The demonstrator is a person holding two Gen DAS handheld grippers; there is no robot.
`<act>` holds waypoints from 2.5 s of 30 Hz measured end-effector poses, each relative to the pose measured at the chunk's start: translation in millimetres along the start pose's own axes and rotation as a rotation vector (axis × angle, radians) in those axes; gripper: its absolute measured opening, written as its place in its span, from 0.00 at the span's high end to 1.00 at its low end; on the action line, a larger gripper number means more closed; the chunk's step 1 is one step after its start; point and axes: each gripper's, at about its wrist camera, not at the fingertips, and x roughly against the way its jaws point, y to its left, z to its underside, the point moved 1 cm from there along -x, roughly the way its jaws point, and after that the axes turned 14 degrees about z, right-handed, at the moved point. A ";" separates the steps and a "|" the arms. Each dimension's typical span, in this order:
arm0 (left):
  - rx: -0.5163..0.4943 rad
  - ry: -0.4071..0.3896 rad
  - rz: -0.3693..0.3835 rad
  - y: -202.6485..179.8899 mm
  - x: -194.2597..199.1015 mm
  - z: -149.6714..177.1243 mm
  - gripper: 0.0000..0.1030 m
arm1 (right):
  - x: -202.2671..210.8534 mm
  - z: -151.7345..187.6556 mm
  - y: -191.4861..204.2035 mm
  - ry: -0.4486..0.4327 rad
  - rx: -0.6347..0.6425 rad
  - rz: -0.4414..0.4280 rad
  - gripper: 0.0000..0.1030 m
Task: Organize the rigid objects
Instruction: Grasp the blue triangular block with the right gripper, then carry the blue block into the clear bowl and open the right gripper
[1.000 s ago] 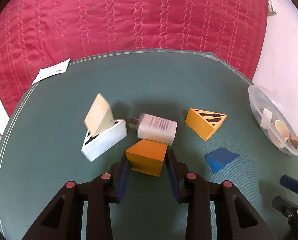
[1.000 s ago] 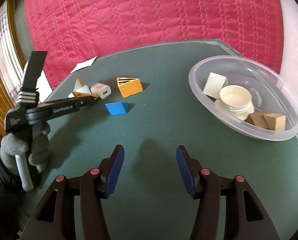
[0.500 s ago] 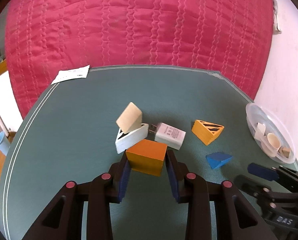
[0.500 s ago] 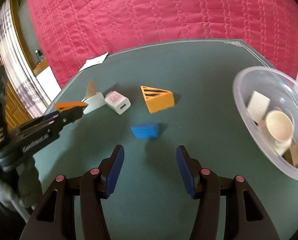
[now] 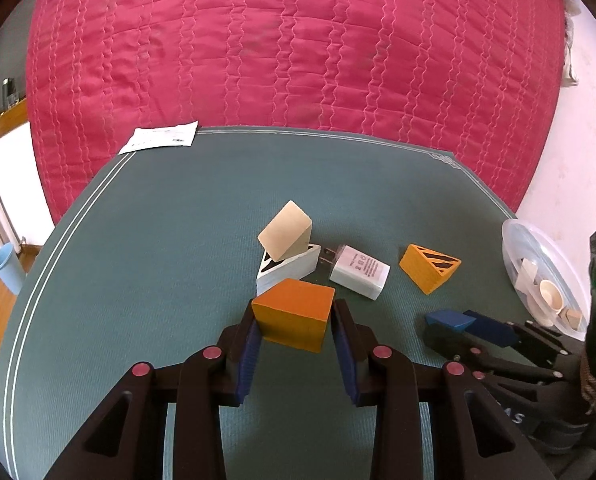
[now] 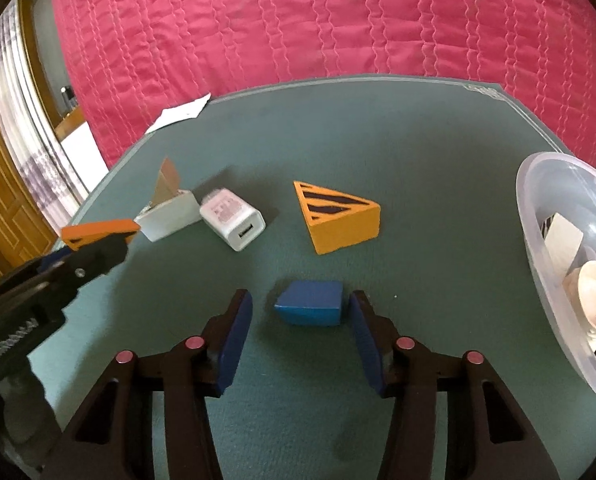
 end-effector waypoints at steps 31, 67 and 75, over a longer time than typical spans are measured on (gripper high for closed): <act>-0.018 0.017 -0.003 -6.3 -3.6 7.4 0.65 | 41.0 16.4 -27.6 -0.050 -0.068 0.012 0.69; -0.057 0.044 -0.010 -17.8 -11.1 13.8 0.64 | 94.2 14.5 -162.9 -0.169 -0.341 0.232 0.69; -0.063 0.050 -0.013 -19.8 -13.3 15.6 0.64 | 80.9 14.1 -190.8 -0.153 -0.391 0.304 0.68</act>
